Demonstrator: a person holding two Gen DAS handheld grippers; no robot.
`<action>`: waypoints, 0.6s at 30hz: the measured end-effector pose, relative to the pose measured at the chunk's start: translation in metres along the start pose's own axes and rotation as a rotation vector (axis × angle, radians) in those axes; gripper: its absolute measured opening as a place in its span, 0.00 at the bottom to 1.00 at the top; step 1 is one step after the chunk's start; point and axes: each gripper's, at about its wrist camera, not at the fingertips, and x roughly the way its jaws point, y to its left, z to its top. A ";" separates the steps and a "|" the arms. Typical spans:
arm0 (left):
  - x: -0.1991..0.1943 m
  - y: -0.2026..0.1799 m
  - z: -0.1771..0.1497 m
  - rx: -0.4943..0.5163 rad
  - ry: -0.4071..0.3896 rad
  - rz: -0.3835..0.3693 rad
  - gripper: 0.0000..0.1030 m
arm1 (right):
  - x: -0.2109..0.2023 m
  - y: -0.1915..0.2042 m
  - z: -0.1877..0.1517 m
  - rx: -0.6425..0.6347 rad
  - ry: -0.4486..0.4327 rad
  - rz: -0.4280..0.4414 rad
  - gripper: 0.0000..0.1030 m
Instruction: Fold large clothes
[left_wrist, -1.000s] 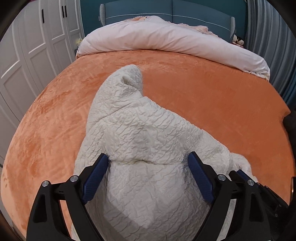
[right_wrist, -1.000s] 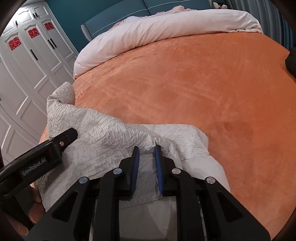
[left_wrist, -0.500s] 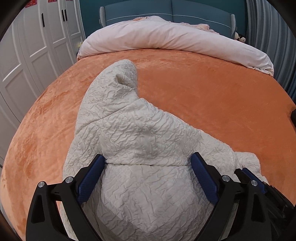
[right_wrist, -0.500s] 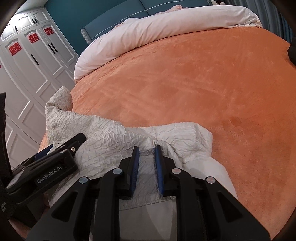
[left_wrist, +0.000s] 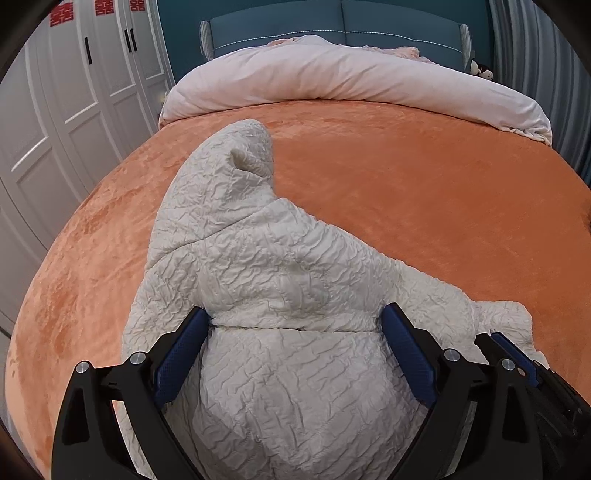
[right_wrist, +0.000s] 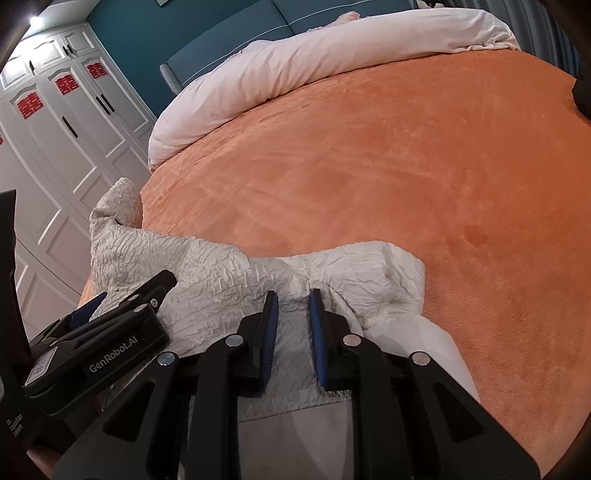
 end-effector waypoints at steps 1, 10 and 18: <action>-0.001 -0.001 0.000 -0.001 0.001 0.000 0.89 | 0.000 0.000 0.001 0.001 0.002 0.001 0.15; -0.100 0.055 -0.018 -0.035 0.008 -0.216 0.89 | -0.092 -0.010 0.010 0.020 0.044 0.090 0.44; -0.175 0.086 -0.124 -0.032 0.104 -0.287 0.89 | -0.159 -0.028 -0.086 -0.015 0.188 0.117 0.57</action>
